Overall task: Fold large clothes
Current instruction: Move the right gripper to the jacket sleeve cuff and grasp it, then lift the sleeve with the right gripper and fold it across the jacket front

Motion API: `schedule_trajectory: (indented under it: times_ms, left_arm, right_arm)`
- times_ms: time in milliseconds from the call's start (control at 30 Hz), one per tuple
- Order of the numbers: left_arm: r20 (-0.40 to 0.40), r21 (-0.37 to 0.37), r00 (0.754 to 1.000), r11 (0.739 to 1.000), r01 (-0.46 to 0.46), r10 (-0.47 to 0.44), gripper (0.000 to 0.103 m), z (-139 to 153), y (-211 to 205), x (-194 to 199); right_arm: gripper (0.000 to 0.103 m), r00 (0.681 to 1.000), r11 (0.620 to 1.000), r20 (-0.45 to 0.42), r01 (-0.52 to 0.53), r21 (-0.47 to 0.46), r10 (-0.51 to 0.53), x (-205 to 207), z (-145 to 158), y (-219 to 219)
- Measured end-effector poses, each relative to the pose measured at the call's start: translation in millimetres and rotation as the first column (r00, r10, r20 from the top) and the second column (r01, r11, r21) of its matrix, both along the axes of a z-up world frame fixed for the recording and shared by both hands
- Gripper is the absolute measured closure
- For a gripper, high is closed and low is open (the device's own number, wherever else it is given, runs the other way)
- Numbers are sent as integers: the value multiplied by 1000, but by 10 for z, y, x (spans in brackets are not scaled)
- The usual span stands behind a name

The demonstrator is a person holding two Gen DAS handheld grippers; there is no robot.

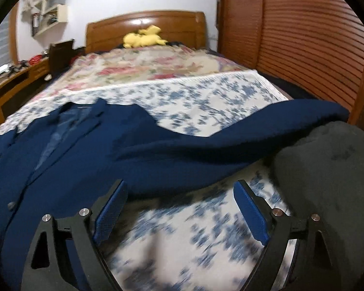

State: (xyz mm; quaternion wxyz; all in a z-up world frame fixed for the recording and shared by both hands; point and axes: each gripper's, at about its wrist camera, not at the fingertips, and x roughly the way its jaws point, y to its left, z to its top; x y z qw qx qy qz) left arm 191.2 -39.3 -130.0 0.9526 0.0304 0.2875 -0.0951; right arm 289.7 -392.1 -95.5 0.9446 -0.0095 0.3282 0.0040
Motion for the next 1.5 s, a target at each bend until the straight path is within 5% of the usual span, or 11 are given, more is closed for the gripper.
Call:
schedule_trajectory:
  times_ms: [333,433,467,533,600,633,867,1100,1267,1400,1500]
  left_arm:
    - [8,-4,1000,1000,14,-14,0,-15,6,-37]
    - [8,-16,1000,1000,21,-21,0,-9,27,-46]
    - [6,-19,1000,1000,22,-22,0,-11,30,-44]
    - [0,-25,1000,999,24,-24,0,-14,35,-32]
    - [-4,-27,1000,999,24,-25,0,-19,47,-32]
    - [-4,-28,1000,999,25,-26,0,-20,47,-33]
    - [-5,-21,999,999,38,-38,0,-31,29,-45]
    - [-8,-33,999,999,34,-34,0,-40,48,-41]
    - [-16,-41,999,999,36,-37,0,-51,73,-46]
    - [-14,-41,999,998,39,-40,0,-49,83,-59]
    - [-11,-36,999,998,44,-45,0,-53,76,-62]
  right_arm:
    - [17,981,985,-103,170,38,-165,454,2,-181]
    - [26,971,981,-149,192,34,-185,605,-8,-209]
    - [34,970,980,-160,193,46,-184,675,-9,-238]
    - [74,968,979,-171,194,55,-182,735,25,-252]
    - [96,972,982,-158,181,44,-172,772,91,-217]
    - [98,979,987,-139,158,37,-152,786,142,-191]
    - [100,997,996,-3,-74,-45,74,568,591,388]
    - [100,938,938,-4,-346,-6,346,-99,568,1158]
    - [100,925,929,-88,-371,-1,370,-338,325,1276]
    - [96,937,931,-47,-349,-107,346,-537,463,1318]
    - [77,937,931,30,-343,-124,349,-669,736,1319]
